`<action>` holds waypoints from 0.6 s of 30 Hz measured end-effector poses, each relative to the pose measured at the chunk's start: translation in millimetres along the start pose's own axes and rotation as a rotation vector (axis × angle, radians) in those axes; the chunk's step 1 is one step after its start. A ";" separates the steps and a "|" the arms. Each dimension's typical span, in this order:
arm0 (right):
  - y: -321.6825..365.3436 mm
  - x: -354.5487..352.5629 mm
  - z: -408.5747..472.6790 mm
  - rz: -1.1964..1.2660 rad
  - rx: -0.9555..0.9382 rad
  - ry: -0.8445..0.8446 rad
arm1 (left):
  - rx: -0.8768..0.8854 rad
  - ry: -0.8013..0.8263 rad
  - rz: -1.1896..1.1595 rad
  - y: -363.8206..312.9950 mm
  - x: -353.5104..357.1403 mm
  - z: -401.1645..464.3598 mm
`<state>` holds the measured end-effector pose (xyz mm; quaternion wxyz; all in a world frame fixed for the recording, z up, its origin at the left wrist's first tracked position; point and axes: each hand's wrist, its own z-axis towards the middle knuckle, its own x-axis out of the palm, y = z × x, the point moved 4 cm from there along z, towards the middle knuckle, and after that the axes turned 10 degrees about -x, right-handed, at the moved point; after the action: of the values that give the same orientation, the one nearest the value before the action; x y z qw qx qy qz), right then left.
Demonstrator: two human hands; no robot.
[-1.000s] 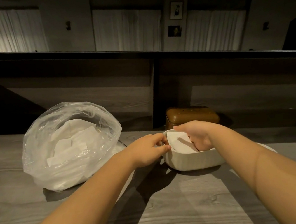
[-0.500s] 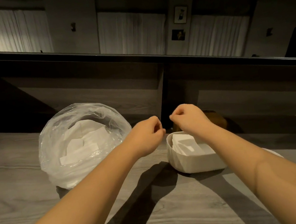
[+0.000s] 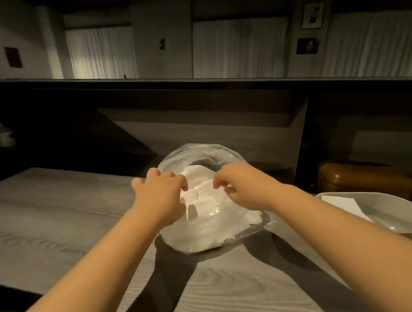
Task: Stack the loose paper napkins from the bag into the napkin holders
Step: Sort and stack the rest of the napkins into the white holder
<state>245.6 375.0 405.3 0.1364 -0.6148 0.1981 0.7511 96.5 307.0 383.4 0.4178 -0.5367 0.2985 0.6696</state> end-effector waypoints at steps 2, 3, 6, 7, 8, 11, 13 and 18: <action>-0.6 10.6 10.6 0.038 0.017 0.030 | -0.008 -0.009 -0.027 12.8 5.6 -1.4; -4.2 14.0 15.9 0.047 0.056 0.026 | -0.011 -0.004 -0.039 18.4 7.1 -1.7; -19.2 23.7 29.4 0.090 0.199 0.058 | -0.024 0.012 -0.088 29.7 9.5 0.0; -21.7 26.6 32.4 0.150 0.234 0.073 | -0.025 0.011 -0.111 31.1 9.6 0.3; -23.2 28.9 35.3 0.203 0.257 0.073 | -0.022 0.009 -0.135 31.8 10.1 0.6; -22.8 30.4 44.4 0.200 0.249 0.013 | -0.019 0.008 -0.191 33.1 10.6 1.3; -20.5 31.5 49.3 0.189 0.214 0.055 | -0.023 0.009 -0.215 34.6 11.0 2.4; -9.6 30.4 52.7 0.100 0.106 0.168 | -0.020 0.002 -0.249 35.1 12.5 3.9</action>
<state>197.7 406.8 383.1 0.1140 -0.6569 0.2786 0.6913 62.8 296.7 370.5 0.4920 -0.5745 0.2233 0.6149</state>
